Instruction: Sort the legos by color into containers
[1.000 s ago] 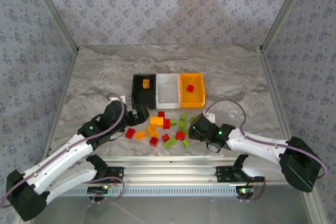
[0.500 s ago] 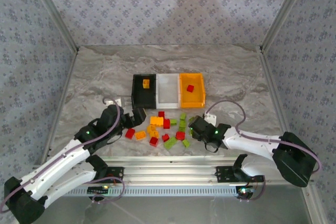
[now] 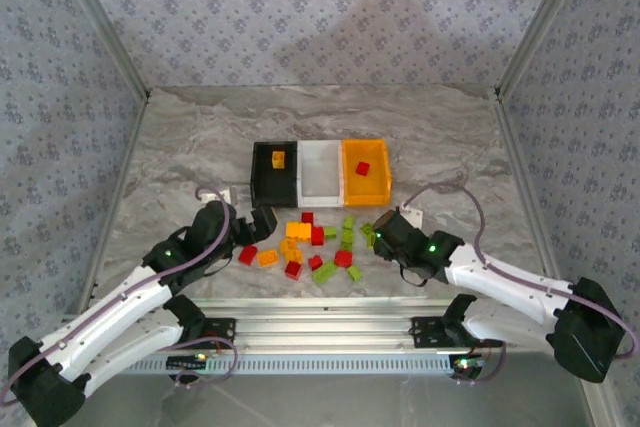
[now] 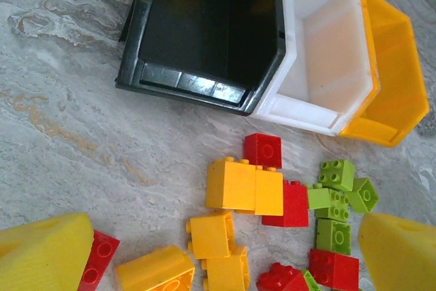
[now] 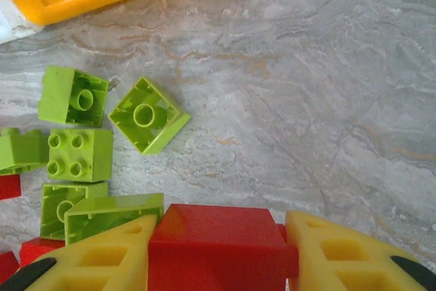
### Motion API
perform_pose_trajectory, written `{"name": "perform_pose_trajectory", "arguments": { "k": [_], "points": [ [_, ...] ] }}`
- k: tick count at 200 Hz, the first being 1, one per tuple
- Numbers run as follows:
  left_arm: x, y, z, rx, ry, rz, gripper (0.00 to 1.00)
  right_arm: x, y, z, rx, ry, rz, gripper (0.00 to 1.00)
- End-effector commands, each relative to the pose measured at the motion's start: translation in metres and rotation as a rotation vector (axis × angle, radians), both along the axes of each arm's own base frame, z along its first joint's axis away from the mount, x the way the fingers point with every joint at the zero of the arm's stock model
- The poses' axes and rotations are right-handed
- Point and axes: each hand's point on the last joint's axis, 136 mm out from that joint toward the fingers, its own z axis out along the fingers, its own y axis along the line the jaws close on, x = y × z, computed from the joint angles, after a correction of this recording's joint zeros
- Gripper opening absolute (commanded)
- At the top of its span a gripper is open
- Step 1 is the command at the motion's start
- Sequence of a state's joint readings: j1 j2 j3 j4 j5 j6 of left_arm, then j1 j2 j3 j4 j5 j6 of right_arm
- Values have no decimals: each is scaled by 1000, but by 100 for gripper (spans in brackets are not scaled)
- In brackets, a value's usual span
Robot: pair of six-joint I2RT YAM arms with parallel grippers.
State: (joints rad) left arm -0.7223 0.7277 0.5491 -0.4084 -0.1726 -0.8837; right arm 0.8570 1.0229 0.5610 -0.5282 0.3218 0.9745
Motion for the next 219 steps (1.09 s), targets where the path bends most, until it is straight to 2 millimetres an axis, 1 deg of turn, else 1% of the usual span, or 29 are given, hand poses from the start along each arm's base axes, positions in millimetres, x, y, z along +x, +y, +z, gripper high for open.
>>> {"name": "perform_pose_trajectory", "arguments": {
  "k": [1, 16, 35, 53, 64, 78, 109, 153, 167, 187, 193, 198, 219],
  "points": [
    [0, 4, -4, 19, -1, 6, 100, -11, -11, -20, -69, 78, 10, 41],
    [0, 4, -6, 22, 2, 6, 100, -11, -11, -32, -67, 89, -1, 45],
    [-1, 5, -8, 24, 6, 8, 100, -11, -11, -38, -66, 88, -5, 52],
    [-1, 6, -9, 28, 8, 11, 99, -12, -12, -39, -73, 92, -7, 58],
    [-1, 7, -9, 26, 8, 10, 100, -11, -14, -36, -76, 84, -12, 65],
    [-1, 7, -8, 24, 7, 10, 100, -12, -16, -33, -73, 79, -16, 69],
    [-1, 8, -9, 21, 8, 13, 100, -13, -19, -33, -74, 81, -24, 69],
    [-1, 10, -15, 18, 22, 21, 100, -18, -19, -43, -66, 104, -25, 68],
    [-1, 10, -16, 17, 24, 21, 100, -22, -25, -45, -80, 115, -45, 66],
    [-1, 11, -17, 17, 24, 24, 100, -28, -39, -43, -102, 112, -85, 65],
    [-1, 11, -17, 15, 24, 22, 100, -28, -40, -42, -96, 108, -92, 64],
    [-2, 11, -18, 14, 27, 23, 100, -33, -45, -44, -108, 122, -97, 64],
    [-1, 12, -18, 10, 28, 26, 100, -39, -51, -43, -114, 132, -104, 62]
  ]
}}
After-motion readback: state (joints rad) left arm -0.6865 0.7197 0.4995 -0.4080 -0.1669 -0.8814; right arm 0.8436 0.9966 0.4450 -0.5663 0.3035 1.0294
